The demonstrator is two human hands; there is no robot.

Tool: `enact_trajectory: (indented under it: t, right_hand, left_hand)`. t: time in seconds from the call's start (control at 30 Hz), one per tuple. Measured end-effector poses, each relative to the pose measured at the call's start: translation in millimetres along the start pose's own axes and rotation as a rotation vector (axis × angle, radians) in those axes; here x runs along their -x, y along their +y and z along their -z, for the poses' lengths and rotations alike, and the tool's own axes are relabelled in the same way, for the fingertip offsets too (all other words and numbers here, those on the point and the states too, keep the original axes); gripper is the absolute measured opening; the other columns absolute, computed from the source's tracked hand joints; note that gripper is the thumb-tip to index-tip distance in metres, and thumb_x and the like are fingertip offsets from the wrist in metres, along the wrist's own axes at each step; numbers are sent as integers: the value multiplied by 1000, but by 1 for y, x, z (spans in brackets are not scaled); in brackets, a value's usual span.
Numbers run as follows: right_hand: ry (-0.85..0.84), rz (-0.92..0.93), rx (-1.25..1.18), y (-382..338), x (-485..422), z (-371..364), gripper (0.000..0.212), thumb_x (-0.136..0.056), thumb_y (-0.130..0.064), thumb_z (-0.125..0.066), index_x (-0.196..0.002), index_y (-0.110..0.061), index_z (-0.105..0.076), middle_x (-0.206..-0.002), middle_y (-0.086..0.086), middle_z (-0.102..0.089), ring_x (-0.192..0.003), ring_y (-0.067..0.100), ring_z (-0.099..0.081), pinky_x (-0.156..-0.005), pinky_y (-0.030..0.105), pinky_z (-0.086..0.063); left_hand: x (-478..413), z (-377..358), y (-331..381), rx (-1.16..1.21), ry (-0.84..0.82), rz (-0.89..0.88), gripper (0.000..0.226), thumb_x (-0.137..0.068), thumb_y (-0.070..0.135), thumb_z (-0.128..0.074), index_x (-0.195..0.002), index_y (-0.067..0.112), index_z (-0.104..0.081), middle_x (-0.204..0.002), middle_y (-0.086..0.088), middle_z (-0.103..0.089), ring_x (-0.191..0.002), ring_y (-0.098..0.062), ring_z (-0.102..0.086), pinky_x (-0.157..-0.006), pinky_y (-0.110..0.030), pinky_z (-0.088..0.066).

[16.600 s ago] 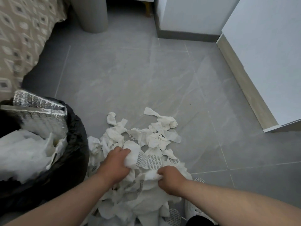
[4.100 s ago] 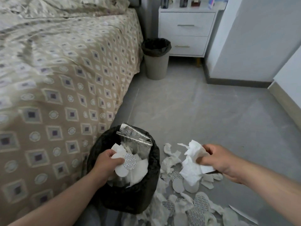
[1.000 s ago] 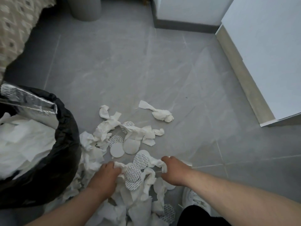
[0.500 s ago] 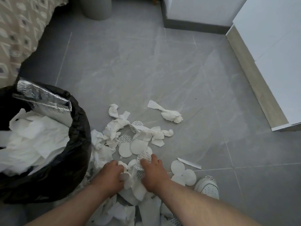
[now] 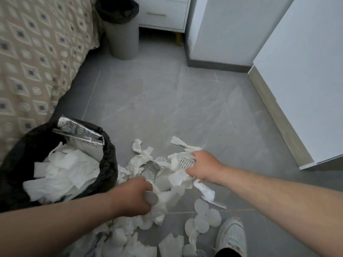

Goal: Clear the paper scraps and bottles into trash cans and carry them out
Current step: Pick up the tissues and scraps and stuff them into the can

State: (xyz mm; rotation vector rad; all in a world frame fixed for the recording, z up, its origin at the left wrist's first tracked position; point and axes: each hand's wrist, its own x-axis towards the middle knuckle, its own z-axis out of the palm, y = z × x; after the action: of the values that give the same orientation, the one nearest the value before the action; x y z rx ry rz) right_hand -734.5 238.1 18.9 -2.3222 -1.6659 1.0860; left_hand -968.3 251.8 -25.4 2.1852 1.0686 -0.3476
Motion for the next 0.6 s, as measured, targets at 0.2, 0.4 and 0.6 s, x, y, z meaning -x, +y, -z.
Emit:
enact_trajectory:
  t: [0.2, 0.4, 0.6]
  right_hand:
    - [134, 60, -257, -68, 39, 42, 9, -72, -12, -67, -74, -20, -63, -70, -2, -64, -62, 14, -59, -54, 24, -44]
    - [198, 85, -415, -123, 34, 41, 15, -71, -12, -72, -85, -14, -66, -77, 6, -72, -69, 23, -68, -61, 33, -54]
    - [187, 71, -474, -141, 7, 25, 16, -69, -9, -76, -82, -11, -67, -71, 10, -73, -65, 28, -69, -69, 49, -57]
  left_hand:
    - [76, 93, 24, 227, 288, 73, 23, -66, 27, -68, -86, 14, -65, -83, -1, -67, -77, -9, -61, -61, -15, -46]
    - [139, 123, -41, 453, 583, 193, 19, -57, 27, -74, -71, 18, -66, -60, 7, -61, -52, -2, -53, -54, -20, -45]
    - [155, 108, -143, 311, 706, 427, 19, -58, 31, -68, -53, 17, -57, -55, -2, -55, -51, -2, -52, -46, -16, -34]
